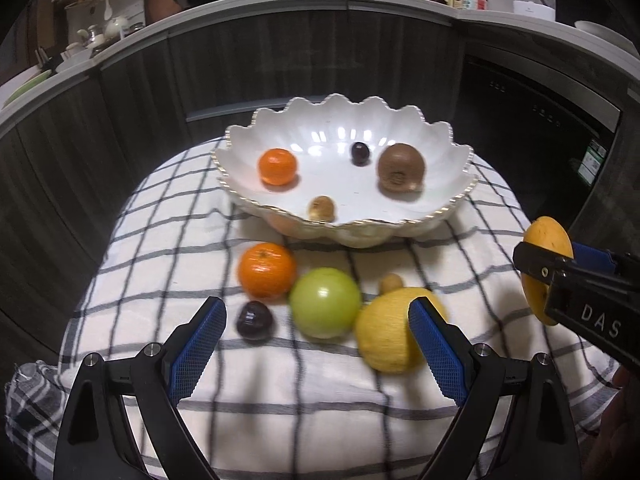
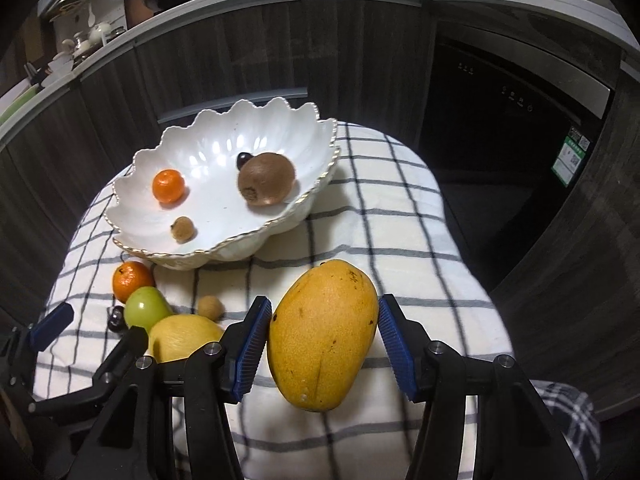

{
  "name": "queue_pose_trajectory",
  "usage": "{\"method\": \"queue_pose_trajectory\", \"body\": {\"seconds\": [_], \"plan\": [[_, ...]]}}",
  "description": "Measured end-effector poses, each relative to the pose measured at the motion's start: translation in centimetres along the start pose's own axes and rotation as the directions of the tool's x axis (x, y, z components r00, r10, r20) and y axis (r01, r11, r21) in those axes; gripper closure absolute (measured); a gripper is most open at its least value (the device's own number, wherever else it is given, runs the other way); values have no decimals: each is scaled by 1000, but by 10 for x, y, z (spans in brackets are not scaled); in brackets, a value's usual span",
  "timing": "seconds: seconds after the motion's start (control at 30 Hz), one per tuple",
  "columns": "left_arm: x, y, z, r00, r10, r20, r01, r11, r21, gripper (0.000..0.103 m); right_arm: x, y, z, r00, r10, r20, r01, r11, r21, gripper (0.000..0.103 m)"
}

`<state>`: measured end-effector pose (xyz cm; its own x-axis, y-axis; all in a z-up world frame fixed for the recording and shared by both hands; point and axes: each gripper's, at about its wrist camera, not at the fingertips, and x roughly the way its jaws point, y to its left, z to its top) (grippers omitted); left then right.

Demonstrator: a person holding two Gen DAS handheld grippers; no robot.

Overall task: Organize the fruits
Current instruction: 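Close the right gripper on the yellow mango while the left gripper closes on the lemon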

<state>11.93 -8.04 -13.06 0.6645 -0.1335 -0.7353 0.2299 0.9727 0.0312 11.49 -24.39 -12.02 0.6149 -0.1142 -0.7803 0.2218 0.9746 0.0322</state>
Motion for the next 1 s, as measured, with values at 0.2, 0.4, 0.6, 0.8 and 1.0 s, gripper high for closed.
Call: {"method": "queue_pose_trajectory", "body": {"seconds": [0.2,0.4,0.6,0.8,1.0], "plan": [[5,-25,-2,1000,5,-17,-6,1000,-16,10,-2,-20,1,1000,-2,5,2,1000,-8,47],[16,-40,-4,998,43,-33,-45,998,-37,16,1,-34,-4,1000,10,-1,-10,1000,21,47],[27,-51,-8,997,52,-58,-54,998,-32,21,4,-42,-10,1000,25,-8,-24,999,41,47],[34,-55,-9,996,66,-60,-68,997,-42,28,8,-44,-15,999,37,-19,-36,998,53,47],[39,-55,-11,997,50,-60,-52,998,-42,39,14,-43,-18,998,47,-36,-44,997,58,47]]}}
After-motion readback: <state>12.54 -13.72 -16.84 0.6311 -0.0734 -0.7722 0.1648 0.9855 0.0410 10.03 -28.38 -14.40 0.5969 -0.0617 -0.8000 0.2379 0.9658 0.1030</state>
